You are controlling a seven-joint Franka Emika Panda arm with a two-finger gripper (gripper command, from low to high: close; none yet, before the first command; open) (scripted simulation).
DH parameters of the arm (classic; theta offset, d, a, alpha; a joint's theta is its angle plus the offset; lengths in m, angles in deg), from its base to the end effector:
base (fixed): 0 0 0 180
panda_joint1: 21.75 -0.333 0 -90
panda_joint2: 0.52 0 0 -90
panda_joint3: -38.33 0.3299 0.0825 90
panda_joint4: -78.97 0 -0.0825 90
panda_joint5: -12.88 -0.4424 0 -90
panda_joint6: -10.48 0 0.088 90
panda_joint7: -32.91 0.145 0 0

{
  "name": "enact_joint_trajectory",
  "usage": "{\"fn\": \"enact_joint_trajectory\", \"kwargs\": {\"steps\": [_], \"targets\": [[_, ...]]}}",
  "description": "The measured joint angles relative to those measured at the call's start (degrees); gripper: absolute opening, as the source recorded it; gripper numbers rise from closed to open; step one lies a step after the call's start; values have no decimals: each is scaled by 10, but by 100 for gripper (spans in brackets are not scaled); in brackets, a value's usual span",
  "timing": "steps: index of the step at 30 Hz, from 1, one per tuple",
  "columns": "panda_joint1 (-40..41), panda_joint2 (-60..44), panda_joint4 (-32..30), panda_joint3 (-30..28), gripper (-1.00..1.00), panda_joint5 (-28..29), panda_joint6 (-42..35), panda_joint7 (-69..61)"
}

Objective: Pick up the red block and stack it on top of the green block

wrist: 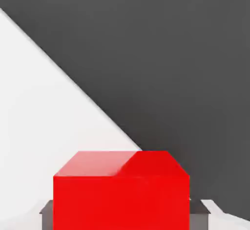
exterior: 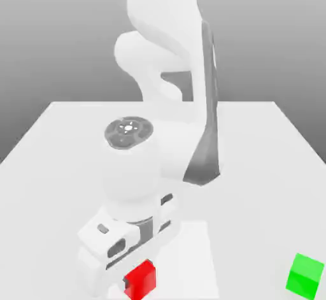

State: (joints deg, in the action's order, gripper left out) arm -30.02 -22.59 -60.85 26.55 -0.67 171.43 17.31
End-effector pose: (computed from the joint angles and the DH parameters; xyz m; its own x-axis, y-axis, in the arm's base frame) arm 0.5011 -0.0519 0.0713 1.0000 0.0017 -0.0004 0.0017 -1.0000 0.0002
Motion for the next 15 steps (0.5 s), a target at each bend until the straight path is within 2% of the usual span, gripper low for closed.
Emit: {"fn": "enact_joint_trajectory", "kwargs": {"steps": [2, 7, 15], "targets": [[1, -3, 0, 1, -100, -1, 2, -1], [-27, 84, -13, -29, -100, 56, -69, 39], [-150, 93, 39, 70, -100, 110, -127, 51]]}}
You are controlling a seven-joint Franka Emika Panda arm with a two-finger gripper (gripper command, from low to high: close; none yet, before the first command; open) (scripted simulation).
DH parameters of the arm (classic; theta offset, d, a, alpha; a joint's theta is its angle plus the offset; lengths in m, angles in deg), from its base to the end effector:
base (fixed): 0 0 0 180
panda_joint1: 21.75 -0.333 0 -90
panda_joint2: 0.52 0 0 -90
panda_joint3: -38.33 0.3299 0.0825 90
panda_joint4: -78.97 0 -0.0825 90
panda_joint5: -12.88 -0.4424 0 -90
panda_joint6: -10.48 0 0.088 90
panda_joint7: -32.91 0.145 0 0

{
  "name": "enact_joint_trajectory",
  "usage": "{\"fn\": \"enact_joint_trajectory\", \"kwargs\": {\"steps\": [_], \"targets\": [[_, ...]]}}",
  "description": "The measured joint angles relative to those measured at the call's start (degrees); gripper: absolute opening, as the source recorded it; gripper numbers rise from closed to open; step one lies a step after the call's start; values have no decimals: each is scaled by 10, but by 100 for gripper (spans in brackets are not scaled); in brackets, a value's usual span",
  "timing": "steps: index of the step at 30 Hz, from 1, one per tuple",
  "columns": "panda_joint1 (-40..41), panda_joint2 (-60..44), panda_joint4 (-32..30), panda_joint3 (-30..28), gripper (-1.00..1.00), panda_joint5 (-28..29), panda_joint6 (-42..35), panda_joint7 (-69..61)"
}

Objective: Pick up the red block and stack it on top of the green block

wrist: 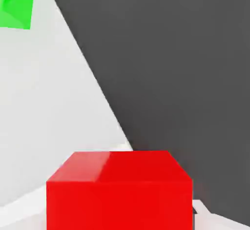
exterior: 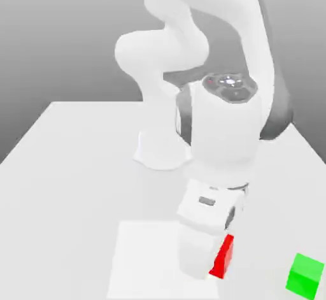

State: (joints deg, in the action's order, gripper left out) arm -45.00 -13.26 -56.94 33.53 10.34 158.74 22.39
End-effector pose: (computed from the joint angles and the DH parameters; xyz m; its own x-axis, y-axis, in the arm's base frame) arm 0.5138 0.1692 0.1565 0.8916 0.4528 -0.0048 0.4527 -0.8916 -0.0056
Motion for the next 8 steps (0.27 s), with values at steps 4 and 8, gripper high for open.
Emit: {"fn": "enact_joint_trajectory", "kwargs": {"steps": [4, 8], "targets": [[-55, -76, 43, 43, 100, 21, 35, -1], [-55, -76, 43, 43, 100, 21, 35, -1]]}}
